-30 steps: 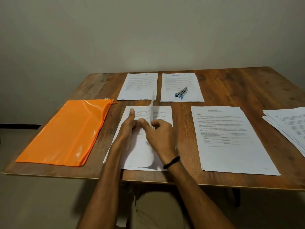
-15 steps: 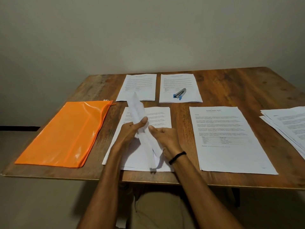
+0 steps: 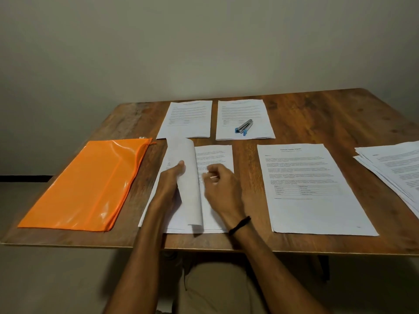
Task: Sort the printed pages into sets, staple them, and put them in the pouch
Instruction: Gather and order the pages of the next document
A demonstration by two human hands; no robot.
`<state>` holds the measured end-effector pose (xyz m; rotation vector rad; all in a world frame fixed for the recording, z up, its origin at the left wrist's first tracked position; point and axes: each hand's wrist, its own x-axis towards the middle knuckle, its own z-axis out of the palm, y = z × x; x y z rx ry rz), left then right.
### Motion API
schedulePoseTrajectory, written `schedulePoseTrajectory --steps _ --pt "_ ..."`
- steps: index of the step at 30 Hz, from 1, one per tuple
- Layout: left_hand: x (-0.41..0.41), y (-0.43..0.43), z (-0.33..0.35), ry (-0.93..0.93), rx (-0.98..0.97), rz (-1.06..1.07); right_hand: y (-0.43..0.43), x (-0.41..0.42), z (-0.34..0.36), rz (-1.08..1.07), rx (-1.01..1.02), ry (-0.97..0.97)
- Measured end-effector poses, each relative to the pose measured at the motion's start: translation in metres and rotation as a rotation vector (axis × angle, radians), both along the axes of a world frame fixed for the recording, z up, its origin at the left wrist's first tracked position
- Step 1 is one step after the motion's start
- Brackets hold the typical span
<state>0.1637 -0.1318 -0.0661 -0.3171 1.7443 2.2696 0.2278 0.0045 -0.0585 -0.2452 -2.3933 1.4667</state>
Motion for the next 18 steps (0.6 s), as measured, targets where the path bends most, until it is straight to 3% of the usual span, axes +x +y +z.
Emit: schedulePoseTrajectory --steps 3,5,11,14,18 --pt "0.001 0.001 -0.001 0.029 0.004 -0.003 -0.025 0.007 0.0 0.124 0.067 -0.122" --pt "0.002 0.001 0.0 0.034 0.001 0.005 -0.031 0.007 -0.004 0.097 0.138 -0.147" --pt "0.002 0.001 0.001 -0.011 0.041 -0.022 0.007 -0.015 -0.014 -0.339 0.506 -0.318" --pt "0.003 0.002 -0.002 -0.013 0.052 -0.036 0.022 -0.031 -0.017 -0.342 0.453 -0.351" --pt "0.003 0.007 -0.004 0.074 -0.003 -0.06 0.024 -0.034 -0.015 -0.25 0.269 -0.184"
